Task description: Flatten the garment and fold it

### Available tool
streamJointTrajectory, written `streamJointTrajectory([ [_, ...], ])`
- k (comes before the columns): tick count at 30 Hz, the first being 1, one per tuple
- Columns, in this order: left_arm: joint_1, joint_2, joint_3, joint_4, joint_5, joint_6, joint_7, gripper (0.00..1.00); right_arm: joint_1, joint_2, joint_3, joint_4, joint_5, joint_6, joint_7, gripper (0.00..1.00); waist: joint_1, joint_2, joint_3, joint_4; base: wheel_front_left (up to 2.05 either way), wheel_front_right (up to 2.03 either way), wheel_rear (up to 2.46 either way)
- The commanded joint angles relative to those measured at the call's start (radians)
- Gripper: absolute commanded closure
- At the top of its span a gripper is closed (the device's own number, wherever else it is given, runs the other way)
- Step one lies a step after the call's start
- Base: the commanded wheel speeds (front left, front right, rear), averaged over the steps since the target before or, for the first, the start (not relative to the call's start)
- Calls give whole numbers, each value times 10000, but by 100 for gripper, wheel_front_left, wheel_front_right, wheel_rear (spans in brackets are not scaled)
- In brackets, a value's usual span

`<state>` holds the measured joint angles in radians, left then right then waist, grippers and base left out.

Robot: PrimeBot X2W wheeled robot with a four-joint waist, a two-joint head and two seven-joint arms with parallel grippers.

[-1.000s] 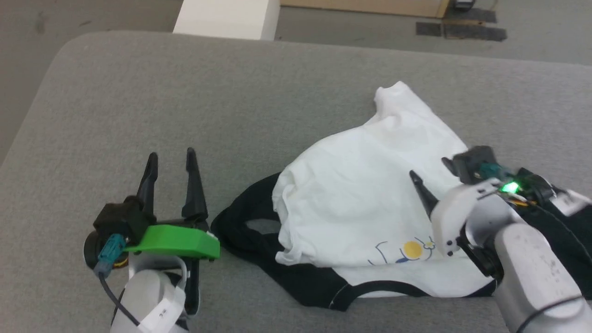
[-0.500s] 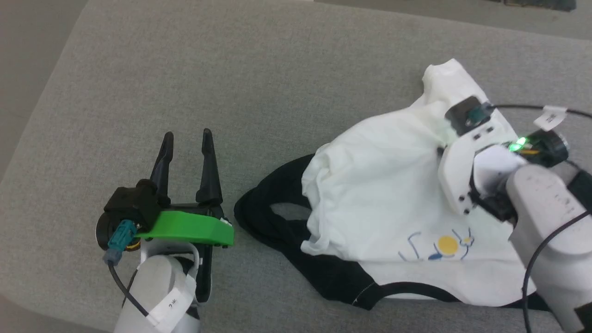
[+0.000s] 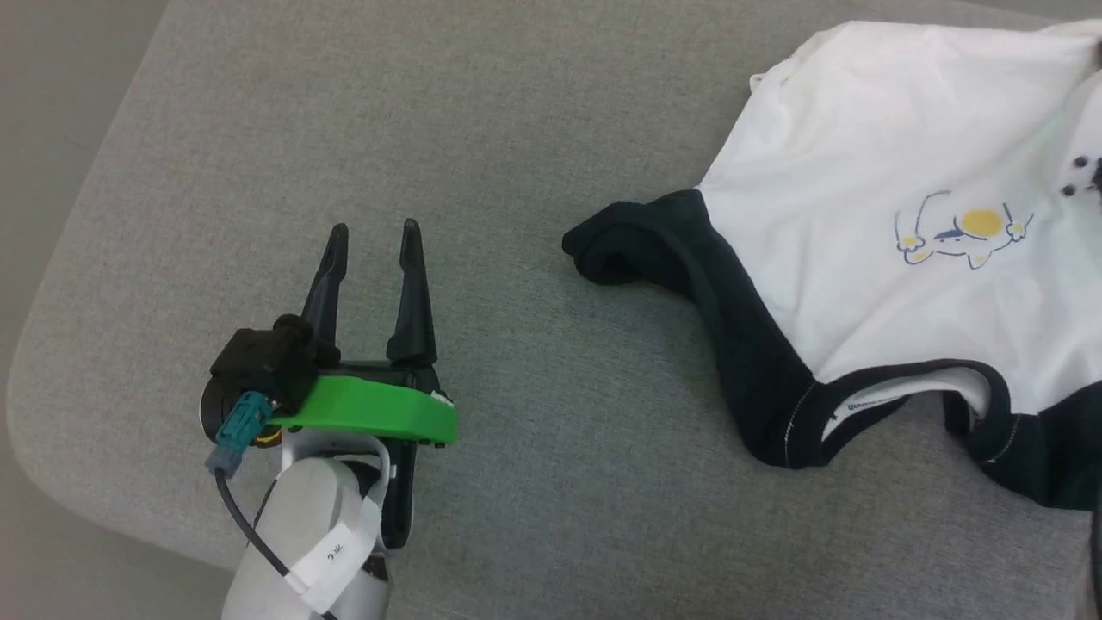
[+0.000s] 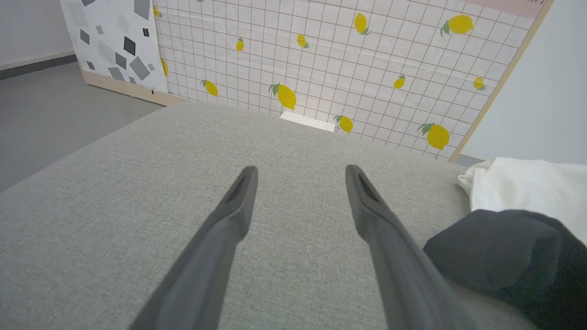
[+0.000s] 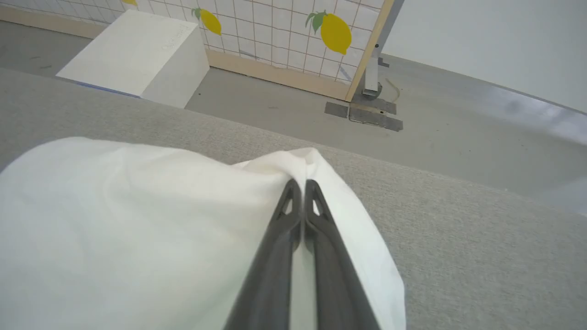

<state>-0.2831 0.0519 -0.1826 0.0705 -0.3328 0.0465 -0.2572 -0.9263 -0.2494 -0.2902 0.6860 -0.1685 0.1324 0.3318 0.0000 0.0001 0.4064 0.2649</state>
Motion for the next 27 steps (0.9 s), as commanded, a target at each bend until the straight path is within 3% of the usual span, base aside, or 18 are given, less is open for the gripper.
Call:
streamJointTrajectory([
  [1, -147, -16, -33, 8, -9, 66, -45, 0, -33, 214, -155, 109, -127, -17, -185, 39, 0, -1, 42, 45, 0, 0, 0],
  [2, -133, -16, -31, 26, -6, 70, -45, 0, 30, 339, -209, 151, -139, -17, -285, 0, 0, -1, 8, 19, 0, 0, 0],
  [8, 47, -16, 67, 160, 87, 4, -45, 0, 1137, 935, 60, -376, 536, -17, -2010, 0, 0, -1, -561, -384, 0, 0, 0],
  [15, 545, -16, 351, 389, 428, -241, -45, 0, 4126, 1486, 1404, -2728, 1960, -17, -4010, 0, 0, -1, -1568, -1279, 0, 0, 0],
  [22, 919, 4, 219, 1466, 597, -498, -43, 0, 7069, 1917, 1553, -5161, 2728, -17, -4269, 0, 0, -1, -2237, -2125, 0, 0, 0],
  [27, 699, 152, -39, 2485, 583, -685, 687, 0, 8178, 1984, 1611, -6186, 3391, -17, -4051, 0, 0, -1, -2384, -2687, 0, 0, 0],
])
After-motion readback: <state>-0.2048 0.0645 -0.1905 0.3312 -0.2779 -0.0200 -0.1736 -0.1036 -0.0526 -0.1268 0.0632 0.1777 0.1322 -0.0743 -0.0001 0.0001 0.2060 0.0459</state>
